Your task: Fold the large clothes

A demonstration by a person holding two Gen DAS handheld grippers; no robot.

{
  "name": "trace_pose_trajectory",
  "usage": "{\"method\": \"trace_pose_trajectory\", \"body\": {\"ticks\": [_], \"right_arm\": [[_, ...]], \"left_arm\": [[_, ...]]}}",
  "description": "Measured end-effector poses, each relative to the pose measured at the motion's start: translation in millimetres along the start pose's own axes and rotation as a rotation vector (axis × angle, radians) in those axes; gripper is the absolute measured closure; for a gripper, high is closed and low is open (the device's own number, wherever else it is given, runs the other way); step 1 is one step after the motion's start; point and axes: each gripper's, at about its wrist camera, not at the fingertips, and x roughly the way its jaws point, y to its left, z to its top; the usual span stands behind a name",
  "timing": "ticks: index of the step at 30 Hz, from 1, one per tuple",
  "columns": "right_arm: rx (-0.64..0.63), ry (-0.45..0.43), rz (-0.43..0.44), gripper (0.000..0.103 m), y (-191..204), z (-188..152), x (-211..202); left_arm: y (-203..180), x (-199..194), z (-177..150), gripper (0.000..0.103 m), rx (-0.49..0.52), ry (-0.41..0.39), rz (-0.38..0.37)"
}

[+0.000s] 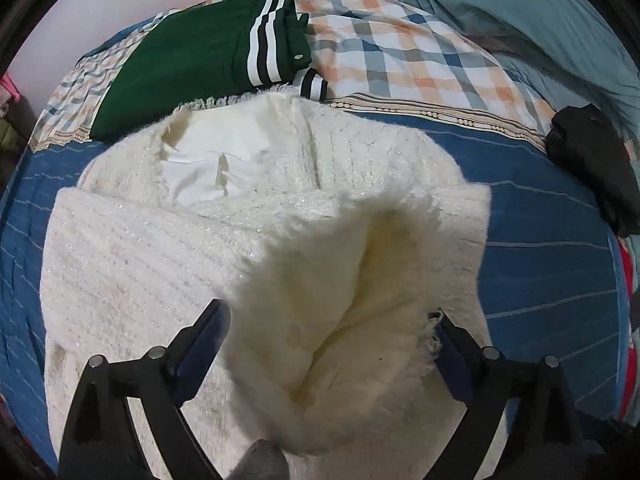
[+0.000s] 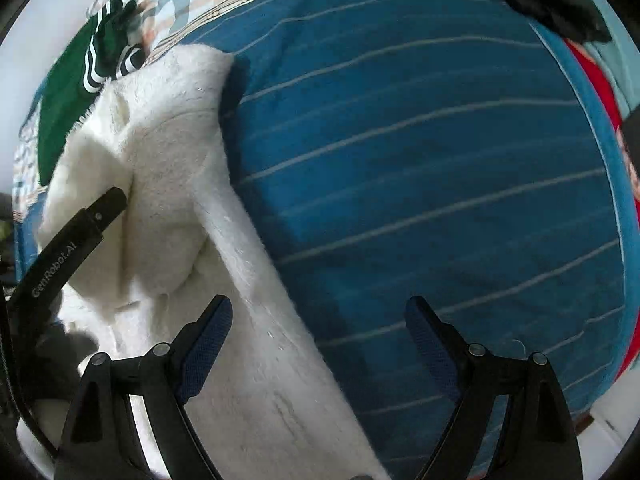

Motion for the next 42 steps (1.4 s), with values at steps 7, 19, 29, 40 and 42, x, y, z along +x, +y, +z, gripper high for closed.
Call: {"method": "trace_pose_trajectory", "body": {"ticks": [7,19,29,40,42], "right_arm": [[0.048,-0.038,0.226,0.013,-4.4,10.6,-37.1],[-0.067,0.154,0.429,0.014,100.4,54.8,39.7],[-0.278,-0.178,0.275,0.087,132.9,64.5,-26.6],[-0.085,-0.048,0.232,0.058,97.2,9.7,-34.0],[-0.089,0.103,0.372,0.058,115.9,-23.8,-9.6]], "left_arm": [[72.5,-62.4,-37.0,0.008,-0.206,-0.048,0.068],[216.9,-76.3,-171.0,0.008,-0.468,0.166,0.432],[236.3,-88.2,-199.9,0.008,-0.564,0.193,0.467],[290.3,-73.1,-230.8,0.008,-0.499,0.258,0.645],[304.7,-67.6,-235.5,0.008,-0.529,0.281,0.638]]}}
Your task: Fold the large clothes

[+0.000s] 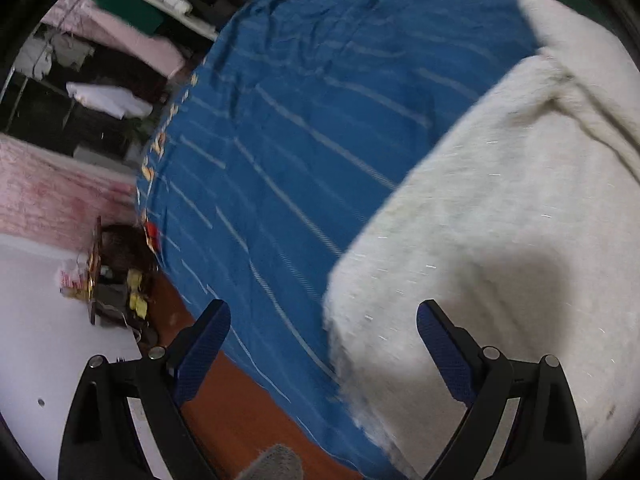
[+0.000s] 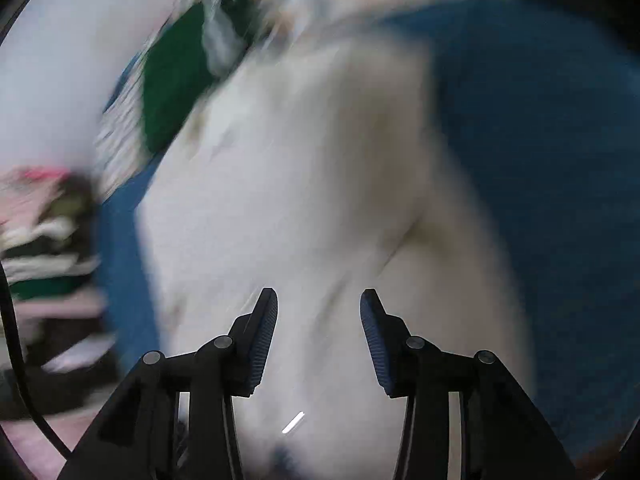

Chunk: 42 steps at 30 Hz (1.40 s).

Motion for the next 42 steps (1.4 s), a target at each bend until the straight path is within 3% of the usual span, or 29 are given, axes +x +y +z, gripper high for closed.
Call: {"method": "trace_pose_trajectory", "body": {"ticks": [2,3,6,7,8,9,10,15,17,20,22,23,24,26,28,29,30,33,36,39,42], "right_arm": [[0.056,0.197,0.154,0.058,12.9,-27.3,60.5],[0.056,0.244,0.173,0.058,18.4,-32.9,80.4],[0.053,0.355,0.168,0.058,36.2,-45.8,148.2],[0.052,0.396,0.126,0.058,40.0,-49.1,172.5],[0.060,0.398,0.104,0.063,41.0,-50.4,182.1],[0.065,0.395,0.084,0.091,42.2,-51.8,187.7],[0.055,0.376,0.052,0.096,44.9,-55.9,184.4],[-0.053,0.237,-0.036,0.097,73.4,-56.0,121.2],[-0.090,0.192,-0.120,0.097,76.8,-45.8,100.6],[-0.139,0.215,-0.193,0.093,79.3,-26.1,105.3],[-0.102,0.277,-0.154,0.081,73.4,-28.2,110.2],[-0.083,0.284,-0.124,0.069,71.3,-33.2,106.5],[-0.069,0.290,-0.105,0.051,65.2,-40.1,104.1],[-0.017,0.319,-0.072,0.036,49.9,-60.8,101.4],[0.044,0.368,-0.036,0.038,31.8,-82.2,124.2],[0.080,0.392,-0.022,0.073,26.5,-93.8,140.1],[0.102,0.401,-0.022,0.097,23.2,-102.4,148.6],[0.146,0.436,-0.053,0.098,16.7,-128.1,163.4],[0.081,0.442,-0.103,0.095,29.3,-130.4,163.3],[0.021,0.422,-0.102,0.075,52.4,-120.1,145.1],[0.006,0.277,-0.139,0.059,54.7,-95.0,85.3]], "left_arm": [[10.3,9.9,5.5,0.008,-0.026,0.020,-0.025],[13.7,10.5,5.9,0.008,-0.026,0.020,-0.028],[19.5,10.9,5.9,0.008,-0.008,0.005,-0.039],[21.5,10.4,5.6,0.008,0.001,0.003,-0.046],[22.0,8.5,5.6,0.008,0.005,0.004,-0.051],[25.3,7.8,5.3,0.008,0.008,0.007,-0.063],[28.4,6.6,4.5,0.008,0.008,0.011,-0.076],[39.4,-7.1,0.2,0.008,0.024,0.027,-0.144],[38.8,-9.8,-0.4,0.008,0.040,0.032,-0.162],[30.7,-6.7,-2.9,0.008,0.080,0.035,-0.168],[27.9,-7.0,-1.9,0.008,0.089,0.036,-0.183],[25.4,-7.3,-1.1,0.008,0.092,0.034,-0.191],[22.1,-6.3,1.8,0.008,0.100,0.028,-0.197],[16.5,-5.5,4.2,0.008,0.110,0.017,-0.207],[11.8,-4.2,5.3,0.008,0.123,0.016,-0.206],[9.7,-1.7,6.6,0.008,0.131,0.020,-0.207],[8.1,-2.4,6.7,0.008,0.134,0.022,-0.207],[2.5,-2.3,6.8,0.008,0.176,0.014,-0.197],[-2.7,-8.4,11.1,0.008,0.206,0.005,-0.202],[-16.0,-20.7,20.3,0.008,0.235,-0.035,-0.216],[-35.3,-37.0,34.4,0.008,0.251,-0.089,-0.242]]}}
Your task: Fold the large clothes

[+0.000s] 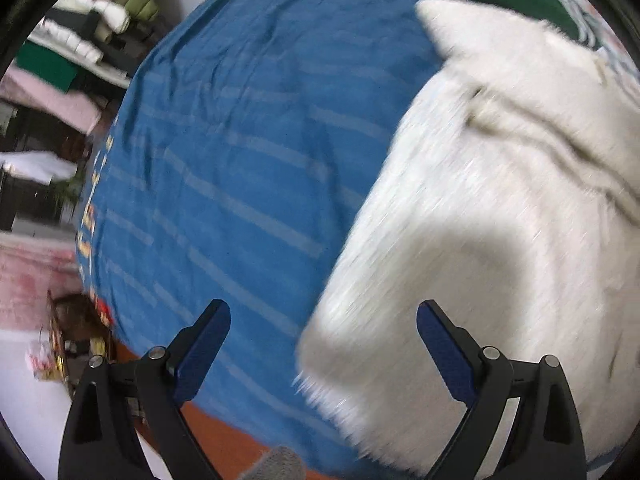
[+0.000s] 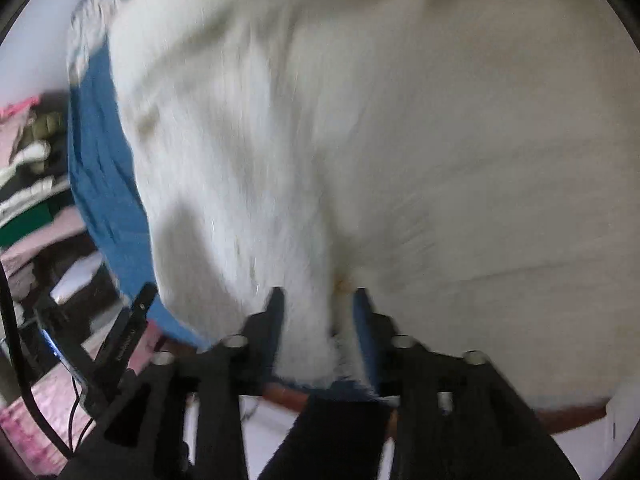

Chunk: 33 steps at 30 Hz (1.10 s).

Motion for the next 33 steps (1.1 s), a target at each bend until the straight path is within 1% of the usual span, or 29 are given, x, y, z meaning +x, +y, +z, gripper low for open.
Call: {"method": "trace_pose_trajectory", "body": {"ticks": [2,4,5,7,9,10,11,12,13,14,15,16,17,18,19,20,21,22,23,24,25,26,27,29,30,31,32,33], "right_arm": [[0.029,-0.133,-0.080,0.059,-18.7,10.1,-50.8],[0.041,-0.229,-0.164,0.059,-38.1,24.3,-85.4],[0.043,-0.259,-0.203,0.059,-48.6,34.2,-97.3],[0.031,-0.294,-0.256,0.059,-74.1,65.6,-113.5],[-0.008,-0.289,-0.305,0.059,-94.7,94.9,-114.4],[-0.045,-0.279,-0.322,0.059,-104.0,114.7,-109.5],[-0.079,-0.267,-0.332,0.059,-105.8,127.6,-102.7],[-0.111,-0.255,-0.342,0.059,-107.3,138.5,-96.7],[-0.152,-0.239,-0.356,0.060,-109.0,152.1,-87.2],[-0.173,-0.244,-0.366,0.072,-110.6,158.5,-83.9],[-0.182,-0.272,-0.351,0.090,-114.0,162.2,-86.4],[-0.153,-0.310,-0.318,0.091,-124.8,164.4,-96.0],[-0.100,-0.320,-0.288,0.091,-139.0,165.5,-103.4],[-0.040,-0.314,-0.246,0.094,-156.4,166.0,-109.2],[-0.026,-0.296,-0.224,0.094,-163.4,166.7,-109.8],[-0.040,-0.266,-0.212,0.093,-166.6,168.0,-110.1],[-0.084,-0.217,-0.223,0.091,-162.7,171.4,-111.9],[-0.096,-0.183,-0.223,0.088,-161.9,174.7,-116.3],[-0.092,-0.133,-0.211,0.074,-161.9,178.0,-124.6],[-0.085,-0.102,-0.204,0.068,-162.7,179.0,-134.4],[-0.077,-0.085,-0.178,0.068,-163.0,179.0,-151.6],[-0.084,-0.079,-0.133,0.068,-160.4,178.7,-166.3],[-0.098,-0.086,-0.101,0.065,-155.4,178.6,-178.4],[-0.164,-0.120,-0.083,0.060,-135.2,182.9,-205.3],[-0.213,-0.135,-0.065,0.057,-117.4,189.9,-214.0],[-0.238,-0.138,-0.049,0.054,-106.0,196.1,-216.6],[-0.273,-0.132,-0.024,0.045,-87.0,209.6,-214.3],[-0.292,-0.125,-0.008,0.040,-70.9,220.2,-206.4]], "left_arm": [[-15.5,-6.6,16.6,0.008,0.007,-0.034,-0.016],[-37.7,-11.9,32.1,0.008,0.018,-0.069,-0.020],[-53.5,-12.2,39.6,0.008,0.033,-0.084,-0.010],[-77.7,-10.9,49.3,0.008,0.046,-0.098,-0.002],[-106.3,-4.8,56.9,0.008,0.064,-0.119,0.029],[-118.1,0.6,58.4,0.008,0.072,-0.121,0.046],[-132.7,10.0,59.5,0.008,0.079,-0.114,0.068],[-139.4,15.9,59.7,0.008,0.081,-0.107,0.084],[-152.0,28.4,59.5,0.008,0.085,-0.091,0.120],[-158.1,37.6,58.8,0.008,0.086,-0.077,0.153],[-162.2,44.4,57.6,0.005,0.083,-0.065,0.178],[-161.9,47.1,57.3,0.005,0.071,-0.063,0.187],[-161.9,47.7,57.1,0.005,0.051,-0.063,0.191],[-161.6,47.1,56.9,0.005,0.023,-0.061,0.200],[-162.7,45.7,57.6,0.005,0.009,-0.055,0.210],[-162.5,44.7,57.5,0.005,-0.001,-0.049,0.217],[-160.8,41.6,58.1,0.005,-0.020,-0.038,0.222],[-157.4,37.6,58.2,0.005,-0.044,-0.024,0.225],[-152.1,31.8,57.5,0.005,-0.073,-0.010,0.232],[-146.1,27.2,57.3,0.005,-0.097,-0.006,0.237],[-140.1,21.9,56.0,0.005,-0.120,-0.007,0.248],[-133.8,16.7,54.9,0.005,-0.137,-0.012,0.266],[-124.1,8.6,52.4,0.005,-0.157,-0.027,0.305],[-110.6,3.0,50.9,0.005,-0.182,-0.050,0.359],[-100.6,3.6,50.3,0.005,-0.204,-0.061,0.400],[-94.5,7.0,50.8,0.005,-0.216,-0.059,0.414],[-86.8,14.6,51.5,0.005,-0.235,-0.045,0.425],[-83.7,20.7,51.2,0.005,-0.251,-0.031,0.425]]}}
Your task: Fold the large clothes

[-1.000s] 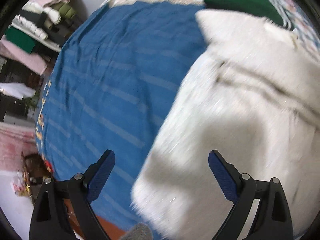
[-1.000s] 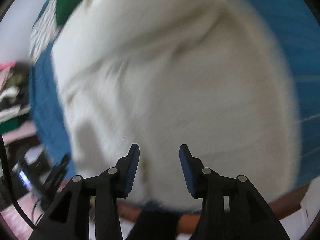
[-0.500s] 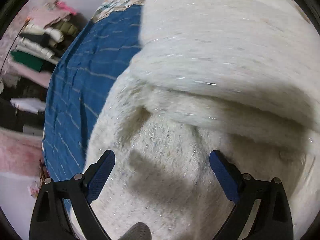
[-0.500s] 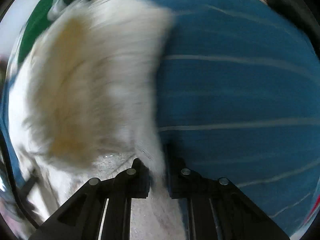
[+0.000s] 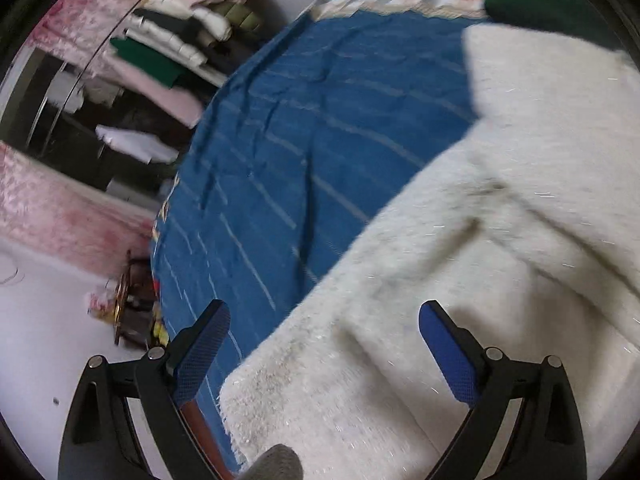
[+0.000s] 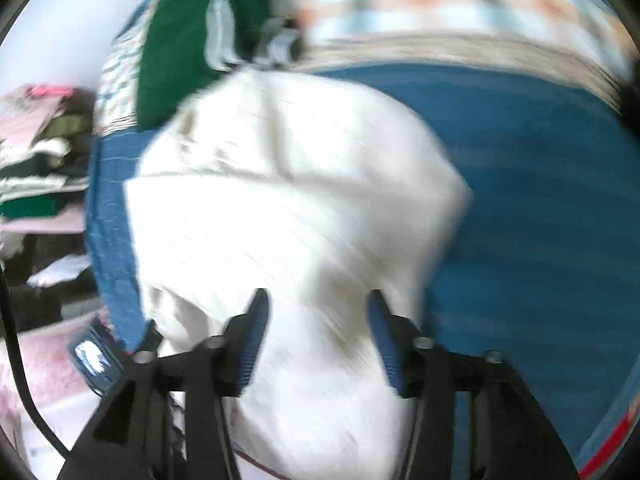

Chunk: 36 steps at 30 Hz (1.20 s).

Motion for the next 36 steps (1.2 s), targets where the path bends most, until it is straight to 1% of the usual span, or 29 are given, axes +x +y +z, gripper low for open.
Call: {"method": "trace_pose_trajectory", "body": {"ticks": [1,2,5,6,7,8,9,11,13,14,15,16,17,18,19,21,22,23,24,25,26,28,29,30,31,32,33,34,36], "right_arm": [[-0.022,-0.008,0.002,0.040,15.5,17.2,16.4],[-0.033,-0.016,-0.012,0.040,17.4,29.7,23.2],[-0.020,0.005,-0.047,0.040,50.6,84.2,77.1],[-0.033,0.019,-0.054,0.040,51.2,93.3,87.1],[-0.050,0.040,-0.090,0.040,55.5,103.7,100.3],[-0.047,0.050,-0.104,0.040,58.7,105.2,118.1],[-0.047,0.081,-0.130,0.040,61.5,108.5,124.3],[-0.071,0.138,-0.175,0.040,74.2,106.6,117.5],[-0.155,0.191,-0.155,0.040,93.6,87.7,90.7],[-0.202,0.224,-0.176,0.040,96.3,72.4,78.3],[-0.221,0.252,-0.228,0.040,91.5,58.5,69.2],[-0.219,0.255,-0.276,0.040,85.6,50.4,63.6],[-0.202,0.233,-0.340,0.040,73.8,41.6,50.6],[-0.189,0.208,-0.356,0.040,65.9,37.4,39.0],[-0.170,0.169,-0.331,0.040,55.9,33.5,20.3],[-0.137,0.108,-0.231,0.040,56.0,37.4,-1.1],[-0.114,0.078,-0.151,0.040,60.1,45.5,-5.0],[-0.106,0.070,-0.102,0.040,63.8,54.7,0.5],[-0.097,0.068,-0.059,0.040,67.4,66.2,12.6],[-0.091,0.059,-0.052,0.040,80.3,75.4,33.4],[-0.096,0.063,-0.060,0.040,83.6,85.2,48.5],[-0.089,0.096,-0.090,0.040,90.4,107.4,97.9],[-0.064,0.131,-0.102,0.040,85.1,112.4,122.3],[-0.052,0.157,-0.098,0.047,81.0,114.1,139.7],[-0.050,0.143,-0.127,0.056,78.5,111.6,149.2],[-0.062,0.112,-0.161,0.085,81.6,110.9,149.1],[-0.073,0.079,-0.165,0.091,85.7,110.5,144.6],[-0.059,0.053,-0.160,0.092,87.6,109.0,141.2],[-0.036,-0.064,-0.171,0.094,86.9,105.3,116.6]], "left_arm": [[0.9,8.9,0.8,0.005,-0.015,0.021,-0.006],[1.3,18.7,2.5,0.005,-0.029,0.044,-0.013],[-5.7,32.6,8.3,0.005,-0.023,0.058,-0.014],[-7.0,33.3,7.8,0.005,-0.021,0.061,-0.019],[-8.0,35.0,8.4,0.005,-0.021,0.062,-0.028],[-9.0,34.3,6.8,0.005,-0.021,0.062,-0.032],[-9.1,35.7,7.3,0.005,-0.015,0.068,-0.038],[-8.0,31.4,7.2,0.005,-0.019,0.073,-0.054],[-6.7,28.4,5.2,0.005,-0.024,0.083,-0.078],[-6.1,28.5,6.0,0.005,-0.019,0.085,-0.082],[-5.9,24.2,4.5,0.005,-0.010,0.080,-0.090],[-5.9,20.1,4.0,0.005,-0.003,0.073,-0.097],[-8.6,15.9,4.0,0.005,0.002,0.067,-0.098],[-8.7,10.4,4.1,0.005,0.007,0.053,-0.101],[-8.3,5.4,5.4,0.005,0.011,0.036,-0.104],[-9.3,0.3,7.2,0.005,0.014,0.016,-0.102],[-10.7,-1.0,8.0,0.005,0.014,0.009,-0.101],[-11.9,0.2,9.2,0.005,0.016,0.010,-0.100],[-14.3,3.6,10.3,0.005,0.023,0.017,-0.097],[-14.7,5.0,10.7,0.005,0.024,0.022,-0.095],[-15.9,6.4,11.2,0.005,0.024,0.025,-0.092],[-17.8,8.5,10.2,0.005,0.031,0.019,-0.080],[-18.8,9.2,9.1,0.005,0.034,0.021,-0.076],[-18.4,11.3,8.4,0.005,0.031,0.025,-0.079],[-18.0,12.2,7.5,0.005,0.028,0.027,-0.081],[-17.7,13.0,6.6,0.005,0.025,0.030,-0.083],[-17.0,14.5,5.3,0.005,0.023,0.033,-0.085],[-16.7,15.1,4.3,0.005,0.022,0.032,-0.086],[-17.5,16.9,1.6,0.005,0.027,0.033,-0.085]]}}
